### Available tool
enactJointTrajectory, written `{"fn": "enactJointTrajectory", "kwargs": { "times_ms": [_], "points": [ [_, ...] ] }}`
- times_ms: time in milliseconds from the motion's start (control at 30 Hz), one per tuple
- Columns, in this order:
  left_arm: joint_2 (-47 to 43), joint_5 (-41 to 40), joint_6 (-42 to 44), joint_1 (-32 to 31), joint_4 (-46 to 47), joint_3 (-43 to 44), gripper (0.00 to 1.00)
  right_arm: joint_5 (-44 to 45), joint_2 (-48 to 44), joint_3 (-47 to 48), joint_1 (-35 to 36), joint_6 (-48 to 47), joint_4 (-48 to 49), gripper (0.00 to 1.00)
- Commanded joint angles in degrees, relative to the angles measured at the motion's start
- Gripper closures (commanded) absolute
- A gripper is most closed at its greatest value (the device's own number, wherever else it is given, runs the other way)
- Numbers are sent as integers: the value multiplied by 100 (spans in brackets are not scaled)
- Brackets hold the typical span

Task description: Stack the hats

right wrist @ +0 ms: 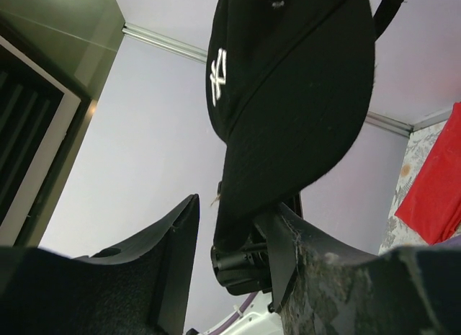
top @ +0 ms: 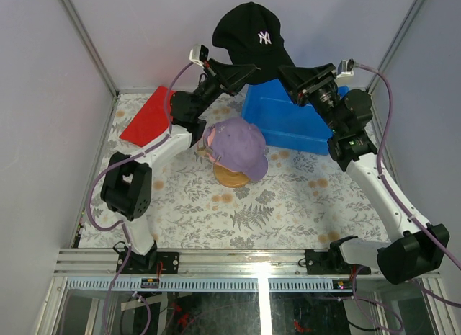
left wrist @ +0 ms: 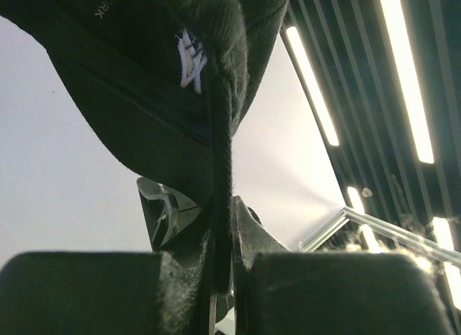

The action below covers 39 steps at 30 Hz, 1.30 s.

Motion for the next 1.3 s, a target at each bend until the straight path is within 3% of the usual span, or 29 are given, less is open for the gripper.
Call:
{"fn": "enactJointTrajectory", "kwargs": {
  "times_ms": [0, 200, 933, 1133, 1267],
  "points": [
    [-331, -127, 3, -12, 601, -153, 100, 125, 57, 292, -59, -28, 529, 54],
    [-335, -201, -28, -38, 682, -325, 100, 40, 252, 454, -62, 123, 659, 60],
    [-58, -291, 206, -241, 536, -77, 100, -149, 190, 284, -49, 544, 742, 62],
    [37, -214, 338, -243, 358, 62, 100, -192, 181, 252, -49, 591, 645, 74],
    [80, -119, 371, -252, 336, 124, 100, -161, 130, 198, -50, 559, 567, 92]
  ]
}}
